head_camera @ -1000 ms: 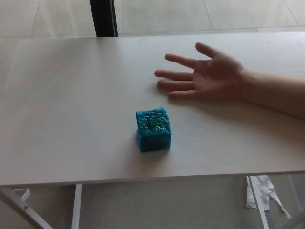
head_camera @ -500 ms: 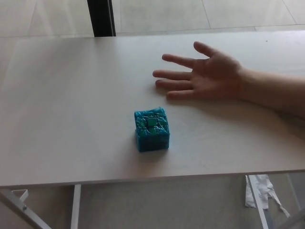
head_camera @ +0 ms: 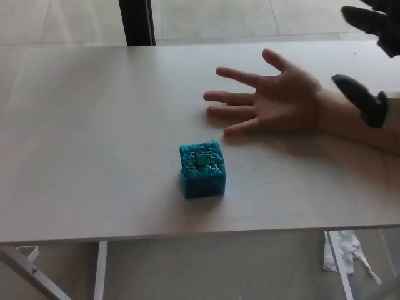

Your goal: The robot uses its right hand to pick up a cube kept in the middle of the desk infront of it and hands it to a person

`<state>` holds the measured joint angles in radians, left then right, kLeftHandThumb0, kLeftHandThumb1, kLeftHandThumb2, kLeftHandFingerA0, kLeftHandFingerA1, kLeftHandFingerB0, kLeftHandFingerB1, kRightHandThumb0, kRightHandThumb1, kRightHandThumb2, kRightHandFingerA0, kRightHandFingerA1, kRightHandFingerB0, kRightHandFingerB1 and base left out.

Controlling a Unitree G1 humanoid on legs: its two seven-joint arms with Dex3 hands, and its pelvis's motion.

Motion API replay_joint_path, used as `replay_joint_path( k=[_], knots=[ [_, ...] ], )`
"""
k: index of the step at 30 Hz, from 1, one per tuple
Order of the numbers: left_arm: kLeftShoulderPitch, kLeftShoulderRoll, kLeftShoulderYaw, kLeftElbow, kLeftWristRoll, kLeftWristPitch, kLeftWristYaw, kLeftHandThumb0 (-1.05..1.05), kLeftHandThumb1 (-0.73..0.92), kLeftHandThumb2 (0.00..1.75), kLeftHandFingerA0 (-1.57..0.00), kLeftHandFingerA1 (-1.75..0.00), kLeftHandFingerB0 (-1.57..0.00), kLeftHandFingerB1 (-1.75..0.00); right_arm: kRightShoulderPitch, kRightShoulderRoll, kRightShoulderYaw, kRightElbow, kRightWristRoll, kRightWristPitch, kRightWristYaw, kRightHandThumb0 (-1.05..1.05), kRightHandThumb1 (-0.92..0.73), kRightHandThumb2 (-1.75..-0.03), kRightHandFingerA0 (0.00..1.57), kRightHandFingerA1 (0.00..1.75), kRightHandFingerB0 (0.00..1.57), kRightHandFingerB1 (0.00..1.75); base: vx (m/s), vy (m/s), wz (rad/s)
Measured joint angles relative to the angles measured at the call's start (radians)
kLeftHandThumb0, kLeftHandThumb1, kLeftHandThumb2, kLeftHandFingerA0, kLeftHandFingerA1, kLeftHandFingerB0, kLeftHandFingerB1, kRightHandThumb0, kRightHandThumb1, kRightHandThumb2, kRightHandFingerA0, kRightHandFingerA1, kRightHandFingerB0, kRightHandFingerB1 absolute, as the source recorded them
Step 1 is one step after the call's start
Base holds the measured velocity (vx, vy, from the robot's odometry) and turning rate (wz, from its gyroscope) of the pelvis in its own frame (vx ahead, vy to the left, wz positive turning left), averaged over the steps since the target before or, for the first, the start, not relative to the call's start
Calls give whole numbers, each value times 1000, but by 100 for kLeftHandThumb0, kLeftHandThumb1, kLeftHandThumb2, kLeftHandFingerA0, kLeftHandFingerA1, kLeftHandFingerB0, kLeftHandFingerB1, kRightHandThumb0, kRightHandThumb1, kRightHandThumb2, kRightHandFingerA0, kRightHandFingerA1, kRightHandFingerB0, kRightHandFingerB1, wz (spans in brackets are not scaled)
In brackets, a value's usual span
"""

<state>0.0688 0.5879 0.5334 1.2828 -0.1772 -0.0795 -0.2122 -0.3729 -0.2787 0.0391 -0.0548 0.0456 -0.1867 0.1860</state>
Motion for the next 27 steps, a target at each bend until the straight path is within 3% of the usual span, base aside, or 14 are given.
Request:
replay_joint_path(
  k=[5, 6, 8, 9, 15, 16, 17, 22, 23, 24, 25, 27],
  knots=[
    [0, 0, -4, 0, 0, 0, 0, -70, 62, 59, -61, -50, -53, -39, -52, 9, 121, 25, -69, 30, 3, -74, -56, -58, 28, 57, 31, 37, 0, 0, 0],
    [0, 0, -5, 0, 0, 0, 0, -71, 47, 90, -57, -61, -46, -52, -65, 10, 148, 33, -87, 38, 4, -73, -57, -58, 26, 59, 29, 39, 0, 0, 0],
    [-1, 0, -6, 0, 0, 0, 0, -72, 46, 90, -57, -62, -46, -52, -79, 11, 181, 45, -108, 47, 5, -72, -58, -58, 25, 60, 29, 40, 0, 0, 0],
    [-1, 0, -7, 0, 0, 0, 0, -73, 60, 59, -64, -49, -52, -38, -91, 11, 213, 55, -129, 56, 6, -70, -57, -58, 28, 58, 32, 39, 0, 0, 0],
    [-2, 0, -13, 0, 0, 0, 0, -72, 60, 59, -63, -52, -54, -40, -144, 11, 340, 117, -220, 88, 7, -70, -58, -58, 28, 57, 33, 38, 0, 0, 0],
    [-3, 0, -13, 0, 0, 0, 0, -74, 47, 90, -58, -62, -47, -52, -153, 11, 356, 127, -235, 92, 7, -72, -58, -58, 27, 57, 32, 39, 0, 0, 0],
    [-3, 0, -14, 0, 0, 0, 0, -73, 60, 59, -63, -51, -55, -39, -160, 11, 370, 135, -246, 97, 7, -72, -58, -58, 26, 55, 32, 39, 0, 0, 0],
    [-5, 0, -18, 0, 0, 0, -1, -71, 60, 59, -63, -51, -55, -39, -217, 10, 452, 184, -322, 125, 8, -74, -59, -59, 22, 53, 31, 37, 0, 0, 0],
    [-6, 0, -18, 0, 0, 0, -1, -74, 47, 90, -58, -60, -47, -52, -231, 11, 471, 195, -338, 131, 9, -73, -61, -59, 20, 51, 29, 37, 0, 0, 0],
    [-6, 0, -19, 0, 0, 0, -2, -74, 47, 90, -58, -60, -47, -52, -241, 11, 484, 204, -351, 136, 9, -73, -61, -59, 20, 51, 29, 37, 0, 0, 0],
    [-6, 0, -20, 0, 0, -1, -2, -73, 60, 59, -65, -52, -55, -40, -255, 11, 501, 213, -366, 142, 10, -77, -48, -88, 17, 55, 22, 47, 0, 0, 0],
    [-7, 0, -23, 0, 0, -1, -2, -74, 59, 59, -66, -53, -55, -40, -281, 11, 532, 232, -396, 155, 11, -77, -48, -87, 15, 53, 21, 46, 0, 0, 0]
  ],
)
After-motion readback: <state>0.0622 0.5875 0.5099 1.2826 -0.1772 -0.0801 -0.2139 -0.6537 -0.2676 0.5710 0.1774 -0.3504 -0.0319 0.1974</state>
